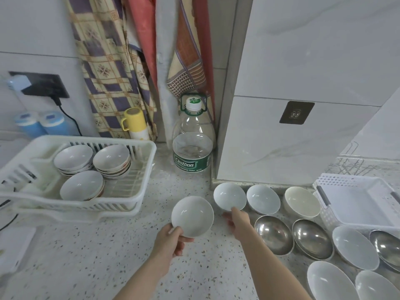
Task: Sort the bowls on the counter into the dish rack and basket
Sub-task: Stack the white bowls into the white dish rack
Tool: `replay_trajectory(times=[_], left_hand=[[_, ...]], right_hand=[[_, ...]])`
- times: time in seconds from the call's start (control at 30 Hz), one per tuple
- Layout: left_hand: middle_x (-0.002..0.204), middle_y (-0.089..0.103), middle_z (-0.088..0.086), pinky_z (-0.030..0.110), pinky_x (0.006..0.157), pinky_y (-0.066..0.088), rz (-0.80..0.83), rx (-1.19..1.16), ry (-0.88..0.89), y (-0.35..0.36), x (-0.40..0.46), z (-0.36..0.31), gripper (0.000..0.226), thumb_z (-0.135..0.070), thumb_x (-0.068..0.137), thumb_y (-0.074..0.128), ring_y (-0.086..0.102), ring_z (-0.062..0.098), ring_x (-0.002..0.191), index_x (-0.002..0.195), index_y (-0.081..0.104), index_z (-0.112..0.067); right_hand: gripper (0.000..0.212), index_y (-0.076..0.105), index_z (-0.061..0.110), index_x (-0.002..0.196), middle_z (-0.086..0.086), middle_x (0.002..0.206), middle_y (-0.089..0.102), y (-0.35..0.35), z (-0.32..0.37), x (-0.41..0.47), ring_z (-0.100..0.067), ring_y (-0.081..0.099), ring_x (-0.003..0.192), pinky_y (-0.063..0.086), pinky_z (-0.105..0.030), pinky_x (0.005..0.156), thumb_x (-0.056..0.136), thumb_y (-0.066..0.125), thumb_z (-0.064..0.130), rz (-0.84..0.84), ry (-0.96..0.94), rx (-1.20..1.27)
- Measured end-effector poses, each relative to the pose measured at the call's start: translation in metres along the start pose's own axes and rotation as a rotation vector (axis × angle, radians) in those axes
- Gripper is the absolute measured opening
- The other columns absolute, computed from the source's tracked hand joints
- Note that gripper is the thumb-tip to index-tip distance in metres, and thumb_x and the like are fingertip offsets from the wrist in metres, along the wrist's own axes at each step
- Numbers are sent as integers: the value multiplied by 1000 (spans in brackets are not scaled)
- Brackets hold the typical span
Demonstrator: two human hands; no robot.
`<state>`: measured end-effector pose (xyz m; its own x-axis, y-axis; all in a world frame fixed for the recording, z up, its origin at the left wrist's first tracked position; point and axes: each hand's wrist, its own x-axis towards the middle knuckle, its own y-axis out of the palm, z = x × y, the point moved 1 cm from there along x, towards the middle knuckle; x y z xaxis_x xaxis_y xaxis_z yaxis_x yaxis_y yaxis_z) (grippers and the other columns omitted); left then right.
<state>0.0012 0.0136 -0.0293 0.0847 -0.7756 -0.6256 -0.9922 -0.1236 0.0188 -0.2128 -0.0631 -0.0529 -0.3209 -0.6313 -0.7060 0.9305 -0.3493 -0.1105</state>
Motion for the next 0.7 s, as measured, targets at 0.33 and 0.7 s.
replay_trajectory(times=[0.33,0.7], left_hand=[[81,77,15,25,43,39,-29,15,72,-20,-9,-7,37,-7,90,48,45,14,47,125,56,-17],[78,77,15,23,40,40,-99,-45,275,-54,-32,-43,32,-4,89,51,51,13,43,116,60,-21]], right_hand=[[15,56,-1,96,-15,70,70,-7,-12,-15,-12,29,46,26,-20,35,87,47,8,-16,-75,22],[17,64,5,91,-13,67,73,9,24,-65,-12,32,49,27,-19,36,86,48,10,73,-268,20]])
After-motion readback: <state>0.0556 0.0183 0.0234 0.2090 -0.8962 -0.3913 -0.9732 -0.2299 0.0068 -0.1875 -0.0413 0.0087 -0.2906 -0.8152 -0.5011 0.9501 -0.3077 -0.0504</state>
